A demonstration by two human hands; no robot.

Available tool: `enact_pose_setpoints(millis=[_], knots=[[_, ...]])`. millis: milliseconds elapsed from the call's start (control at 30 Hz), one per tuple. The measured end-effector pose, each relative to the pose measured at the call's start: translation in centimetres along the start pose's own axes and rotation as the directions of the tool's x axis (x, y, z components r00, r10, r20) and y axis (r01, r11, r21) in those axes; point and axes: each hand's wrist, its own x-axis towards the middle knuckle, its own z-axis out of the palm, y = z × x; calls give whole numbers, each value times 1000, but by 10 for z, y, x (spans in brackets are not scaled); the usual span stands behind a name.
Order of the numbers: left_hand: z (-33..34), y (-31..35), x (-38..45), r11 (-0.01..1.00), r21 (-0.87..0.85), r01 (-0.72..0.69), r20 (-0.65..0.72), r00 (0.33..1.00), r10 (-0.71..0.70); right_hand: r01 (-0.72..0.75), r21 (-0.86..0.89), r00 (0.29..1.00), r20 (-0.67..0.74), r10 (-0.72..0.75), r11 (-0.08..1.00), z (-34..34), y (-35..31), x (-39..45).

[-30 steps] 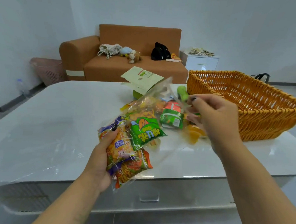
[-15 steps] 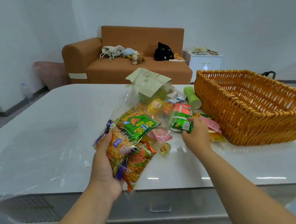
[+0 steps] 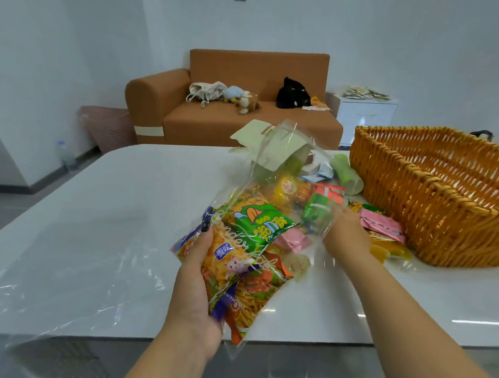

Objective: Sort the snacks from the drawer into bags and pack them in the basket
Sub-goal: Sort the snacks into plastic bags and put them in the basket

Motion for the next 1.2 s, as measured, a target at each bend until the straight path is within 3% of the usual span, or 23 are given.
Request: enact_pose_setpoints(millis=[100, 167, 333, 533, 633, 733, 800, 833, 867, 900, 967, 1033, 1100, 1200], knots=[[-1, 5, -6, 1000, 23, -2, 8, 1000, 2, 137, -96, 963, 245, -110, 986, 16, 13, 2], [-2, 8, -10, 999, 45, 3, 24, 1000, -4, 128, -153, 969, 228, -91, 980, 17, 13, 1], [-6, 11, -12, 997, 75, 7, 14, 1000, -8, -55, -246, 980, 170, 99, 968, -1, -6, -23], [-4, 9, -13, 995, 93, 23, 23, 999, -25, -46, -221, 961, 257, 104, 974, -6, -1, -23], [-3, 10, -13, 994, 106, 27, 33, 999, -31, -63, -189, 975, 197, 101, 980, -26, -1, -35], [-3, 11, -13, 994, 104, 24, 26, 999, -27, -97, -159, 994, 43, 105, 982, -58, -6, -61], [-3, 10, -13, 993, 113, 26, 18, 999, -29, -119, 20, 990, -71, 120, 993, -73, -5, -81], [-4, 10, -14, 991, 127, 30, 19, 999, -32, -171, 238, 975, -95, 199, 956, -78, -2, -88], [-5, 9, -14, 989, 144, 34, 20, 999, -37, -254, 539, 946, -37, 323, 803, -85, -2, -95], [-5, 9, -15, 986, 162, 38, 24, 999, -42, -311, 796, 907, 85, 412, 519, -92, -1, -101], [-7, 10, -18, 980, 197, 36, 34, 998, -43, -336, 941, 869, 328, 369, -45, -111, 0, -117], [-10, 11, -20, 970, 243, 21, 40, 999, -32, -324, 893, 885, 403, 233, -313, -126, 2, -127], [-15, 12, -21, 955, 295, 4, 46, 999, -18, -281, 875, 924, 358, 134, -395, -136, 2, -134], [-25, 13, -23, 936, 352, -15, 51, 999, -3, -227, 941, 962, 257, 89, -252, -146, 0, -137]])
